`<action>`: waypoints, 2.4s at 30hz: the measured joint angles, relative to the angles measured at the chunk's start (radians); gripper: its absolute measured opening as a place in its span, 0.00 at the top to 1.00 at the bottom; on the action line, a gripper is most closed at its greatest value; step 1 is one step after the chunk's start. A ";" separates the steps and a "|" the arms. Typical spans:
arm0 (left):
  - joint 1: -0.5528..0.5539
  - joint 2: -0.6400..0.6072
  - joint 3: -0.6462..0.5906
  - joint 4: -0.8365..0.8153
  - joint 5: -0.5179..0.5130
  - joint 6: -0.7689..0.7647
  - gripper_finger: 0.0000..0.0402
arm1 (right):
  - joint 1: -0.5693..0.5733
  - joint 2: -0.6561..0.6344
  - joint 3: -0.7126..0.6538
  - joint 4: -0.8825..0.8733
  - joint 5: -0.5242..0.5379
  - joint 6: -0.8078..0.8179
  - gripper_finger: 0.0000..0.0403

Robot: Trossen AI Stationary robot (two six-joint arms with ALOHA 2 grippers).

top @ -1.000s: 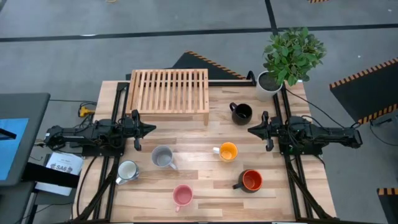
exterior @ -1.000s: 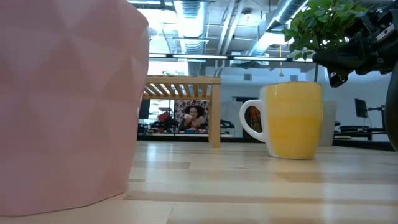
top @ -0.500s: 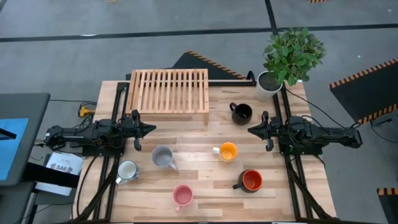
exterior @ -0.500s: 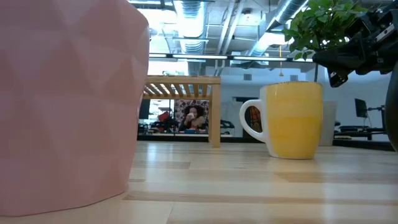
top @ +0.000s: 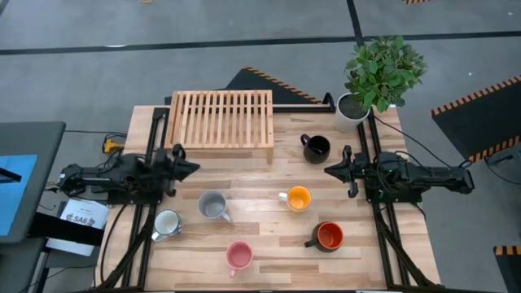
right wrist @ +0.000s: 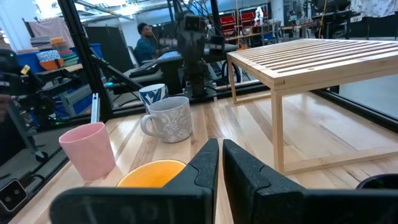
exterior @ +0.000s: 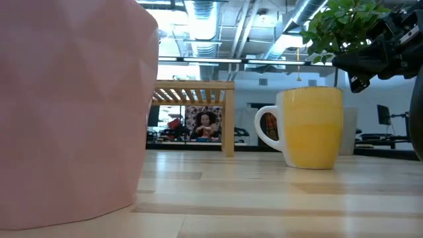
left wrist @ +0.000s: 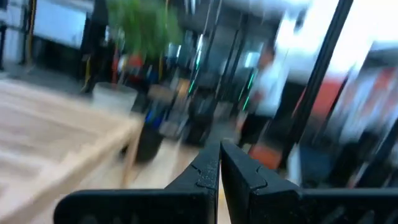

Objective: Place coffee mugs
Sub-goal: Put the gray mug on the shelf

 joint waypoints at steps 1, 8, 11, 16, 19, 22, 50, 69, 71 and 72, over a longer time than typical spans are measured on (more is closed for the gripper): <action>0.000 -0.001 0.000 0.059 -0.021 -0.046 1.00 | 0.000 0.000 0.000 0.000 0.000 0.000 0.87; 0.000 0.088 0.145 0.179 -0.097 -0.104 1.00 | 0.000 0.000 0.000 0.000 0.000 0.000 0.87; 0.000 0.218 0.338 -0.114 -0.012 -0.129 1.00 | 0.000 0.000 0.000 0.000 0.000 0.000 0.87; 0.000 0.466 0.662 -0.713 0.061 -0.294 0.95 | 0.000 0.000 0.000 0.000 0.000 0.000 0.87; -0.003 0.598 0.788 -0.910 0.176 -0.368 0.84 | 0.000 0.000 0.000 0.000 0.000 0.000 0.87; -0.011 0.698 0.851 -0.957 0.283 -0.456 0.70 | 0.000 0.000 0.000 0.000 0.000 0.000 0.87; -0.067 1.244 0.920 -1.191 0.206 -0.529 0.41 | 0.000 0.000 0.000 0.000 0.000 0.000 0.87; -0.123 1.430 0.991 -1.252 0.168 -0.455 0.93 | 0.000 0.000 0.000 0.001 0.000 0.000 0.87; -0.100 1.413 1.047 -1.317 0.174 -0.412 0.96 | 0.000 0.000 0.000 0.001 0.000 0.000 0.87; -0.087 1.402 1.081 -1.361 0.182 -0.399 0.97 | 0.000 0.000 0.000 0.000 0.000 0.000 0.87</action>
